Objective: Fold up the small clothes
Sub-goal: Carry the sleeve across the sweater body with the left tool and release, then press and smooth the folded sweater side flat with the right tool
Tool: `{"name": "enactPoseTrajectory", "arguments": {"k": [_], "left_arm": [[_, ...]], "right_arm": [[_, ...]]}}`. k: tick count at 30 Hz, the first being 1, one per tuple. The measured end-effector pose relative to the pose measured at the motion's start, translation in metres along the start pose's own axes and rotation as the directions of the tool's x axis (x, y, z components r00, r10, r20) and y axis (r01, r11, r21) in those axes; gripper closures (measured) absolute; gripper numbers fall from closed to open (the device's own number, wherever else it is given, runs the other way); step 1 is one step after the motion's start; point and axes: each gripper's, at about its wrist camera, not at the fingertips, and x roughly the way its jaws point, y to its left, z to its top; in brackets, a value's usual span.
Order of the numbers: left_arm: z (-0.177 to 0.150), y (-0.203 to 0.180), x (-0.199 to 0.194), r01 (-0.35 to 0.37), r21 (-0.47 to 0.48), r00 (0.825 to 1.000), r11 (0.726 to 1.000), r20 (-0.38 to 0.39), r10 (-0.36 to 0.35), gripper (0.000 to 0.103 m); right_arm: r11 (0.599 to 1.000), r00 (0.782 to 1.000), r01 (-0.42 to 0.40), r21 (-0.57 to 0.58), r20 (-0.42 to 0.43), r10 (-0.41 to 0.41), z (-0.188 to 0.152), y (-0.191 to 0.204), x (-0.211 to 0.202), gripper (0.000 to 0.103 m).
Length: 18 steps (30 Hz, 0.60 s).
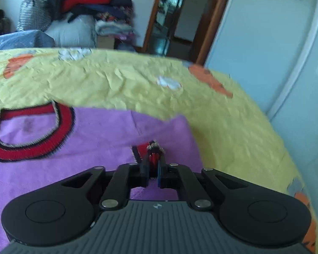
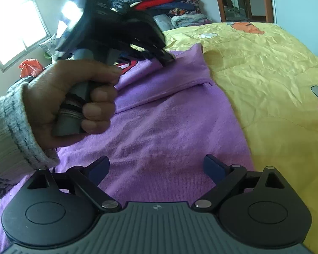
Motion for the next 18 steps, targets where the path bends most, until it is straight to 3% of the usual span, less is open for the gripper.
{"name": "enactPoseTrajectory", "arguments": {"k": [2,4,6,8,10,12,16,18], "left_arm": [[-0.007,0.003,0.003,0.019,-0.015,0.999,1.0,-0.037,-0.02,0.058],[-0.013,0.013,-0.019,0.034,-0.052,0.999,0.998,0.009,-0.033,0.044],[-0.02,0.036,-0.057,0.102,-0.117,0.993,0.988,0.074,-0.094,0.034],[-0.03,0.066,-0.099,0.13,-0.173,0.985,0.976,0.139,-0.106,0.011],[-0.041,0.102,-0.134,0.079,-0.204,0.984,0.976,0.175,-0.043,0.009],[-0.051,0.14,-0.156,0.005,-0.245,0.987,0.97,0.157,0.035,0.009],[-0.072,0.211,-0.176,-0.117,-0.355,0.983,0.928,0.09,0.158,0.008],[-0.08,0.236,-0.179,-0.162,-0.366,0.979,0.916,0.055,0.195,0.007]], "right_arm": [[1.0,1.0,0.001,-0.005,-0.002,-0.001,0.0,0.001,-0.001,0.007],[1.0,1.0,-0.018,0.021,0.0,0.018,0.0,-0.004,-0.006,0.007],[0.997,0.998,-0.05,0.052,0.026,0.049,0.004,-0.011,-0.013,0.006],[0.999,0.997,-0.05,0.015,0.057,0.049,0.018,-0.011,-0.015,0.006],[0.998,0.994,-0.027,-0.064,0.105,0.034,0.042,-0.004,-0.011,0.007],[0.991,0.991,-0.026,-0.135,0.13,0.044,0.073,0.007,0.005,0.007],[0.956,0.994,0.013,-0.293,0.106,0.02,0.118,0.037,0.067,0.007],[0.944,0.994,-0.045,-0.328,0.083,0.076,0.13,0.046,0.092,0.007]]}}
